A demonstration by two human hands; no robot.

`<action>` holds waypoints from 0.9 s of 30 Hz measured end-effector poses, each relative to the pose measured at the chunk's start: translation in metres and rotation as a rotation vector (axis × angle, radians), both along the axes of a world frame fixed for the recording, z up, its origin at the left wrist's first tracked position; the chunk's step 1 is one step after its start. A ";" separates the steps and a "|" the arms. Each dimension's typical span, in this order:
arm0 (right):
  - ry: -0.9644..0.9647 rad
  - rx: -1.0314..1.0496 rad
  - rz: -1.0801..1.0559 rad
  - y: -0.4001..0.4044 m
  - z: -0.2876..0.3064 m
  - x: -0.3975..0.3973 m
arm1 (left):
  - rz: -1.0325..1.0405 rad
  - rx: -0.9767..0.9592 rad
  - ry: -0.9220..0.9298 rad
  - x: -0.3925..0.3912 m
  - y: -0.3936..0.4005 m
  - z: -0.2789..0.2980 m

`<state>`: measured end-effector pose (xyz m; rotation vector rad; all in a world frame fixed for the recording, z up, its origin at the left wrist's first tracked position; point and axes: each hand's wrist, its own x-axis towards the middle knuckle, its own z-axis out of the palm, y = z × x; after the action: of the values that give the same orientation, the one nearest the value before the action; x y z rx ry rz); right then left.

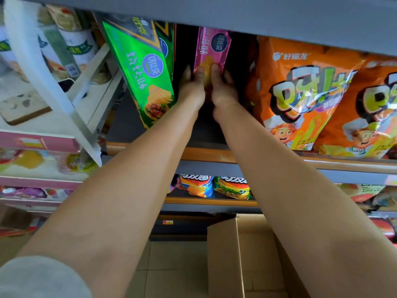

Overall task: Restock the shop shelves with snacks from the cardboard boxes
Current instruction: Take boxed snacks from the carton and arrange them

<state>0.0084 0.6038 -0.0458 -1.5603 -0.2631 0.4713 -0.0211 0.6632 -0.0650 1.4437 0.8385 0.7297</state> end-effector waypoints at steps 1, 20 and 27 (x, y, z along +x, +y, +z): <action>-0.005 -0.025 0.004 -0.001 0.001 -0.001 | -0.002 0.012 0.021 -0.001 -0.001 0.001; 0.192 -0.028 -0.031 -0.293 -0.024 -0.130 | -0.289 -0.016 0.020 -0.144 -0.231 -0.001; 0.320 -0.385 -0.288 -0.466 -0.111 -0.082 | -0.737 -0.010 0.569 -0.071 -0.359 -0.096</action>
<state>-0.0735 0.1375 -0.1567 -1.8291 0.3135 0.5566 -0.0917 0.3037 -0.1608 1.8187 0.6407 -0.2553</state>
